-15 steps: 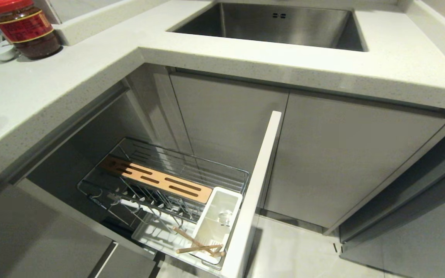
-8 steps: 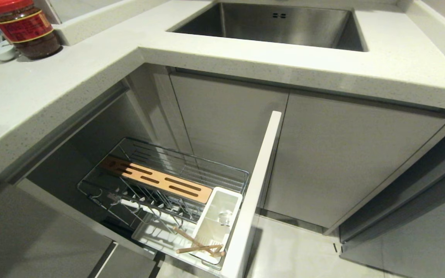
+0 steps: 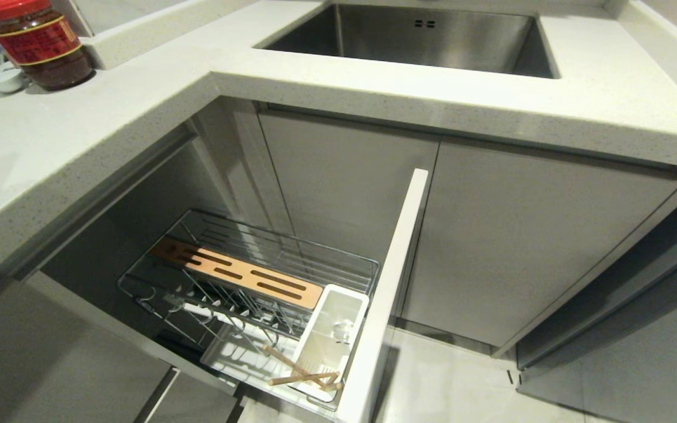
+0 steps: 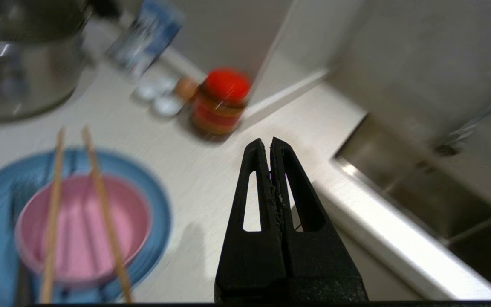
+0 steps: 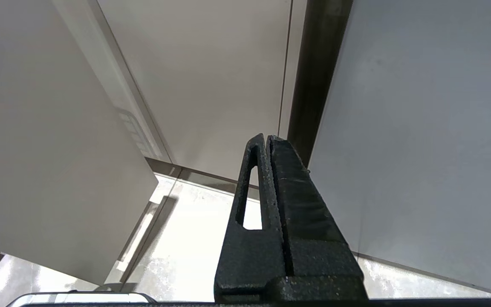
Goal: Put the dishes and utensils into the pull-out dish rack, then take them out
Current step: Close the cupboard
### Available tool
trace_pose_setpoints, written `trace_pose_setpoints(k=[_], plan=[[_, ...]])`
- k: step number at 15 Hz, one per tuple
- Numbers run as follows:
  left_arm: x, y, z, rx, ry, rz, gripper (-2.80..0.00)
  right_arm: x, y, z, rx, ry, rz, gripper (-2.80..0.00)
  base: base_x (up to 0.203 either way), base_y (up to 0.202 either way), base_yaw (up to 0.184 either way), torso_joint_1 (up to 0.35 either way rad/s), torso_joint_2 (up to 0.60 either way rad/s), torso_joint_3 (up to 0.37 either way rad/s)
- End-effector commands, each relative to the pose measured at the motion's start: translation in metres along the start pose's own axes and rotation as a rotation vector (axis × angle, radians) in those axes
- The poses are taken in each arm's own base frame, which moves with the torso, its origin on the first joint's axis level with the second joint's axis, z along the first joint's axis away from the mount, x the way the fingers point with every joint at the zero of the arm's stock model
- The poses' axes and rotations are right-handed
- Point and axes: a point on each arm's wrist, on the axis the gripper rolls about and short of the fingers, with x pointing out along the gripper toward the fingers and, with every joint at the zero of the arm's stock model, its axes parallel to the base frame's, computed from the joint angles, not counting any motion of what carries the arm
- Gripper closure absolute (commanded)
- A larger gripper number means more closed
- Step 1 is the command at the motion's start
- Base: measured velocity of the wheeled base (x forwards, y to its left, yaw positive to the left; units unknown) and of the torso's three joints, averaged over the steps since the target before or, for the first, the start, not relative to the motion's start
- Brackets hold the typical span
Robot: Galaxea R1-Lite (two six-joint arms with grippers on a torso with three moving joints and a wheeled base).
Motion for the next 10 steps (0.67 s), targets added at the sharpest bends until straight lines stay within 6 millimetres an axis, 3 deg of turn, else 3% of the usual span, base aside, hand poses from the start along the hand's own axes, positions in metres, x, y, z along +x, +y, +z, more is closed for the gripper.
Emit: trace_pose_setpoints(k=[1, 4, 6, 10], plan=[[-0.02, -0.002, 0.008, -0.028, -0.043, -0.106, 0.0, 0.001, 0.0, -0.007, 0.0, 0.024, 0.0, 0.0, 0.0, 0.0, 0.0, 0.0, 0.0, 0.0], [-0.05, 0.001, 0.004, -0.029, -0.038, -0.189, 0.0, 0.001, 0.0, -0.007, 0.0, 0.024, 0.0, 0.0, 0.0, 0.0, 0.0, 0.0, 0.0, 0.0], [-0.084, 0.005, 0.001, 0.002, -0.055, -0.273, 0.0, 0.001, 0.0, -0.007, 0.0, 0.026, 0.0, 0.0, 0.0, 0.0, 0.0, 0.0, 0.0, 0.0], [-0.133, 0.032, -0.046, 0.197, -0.038, -0.336, 0.0, 0.001, 0.0, -0.007, 0.0, 0.024, 0.0, 0.0, 0.0, 0.0, 0.0, 0.0, 0.0, 0.0]])
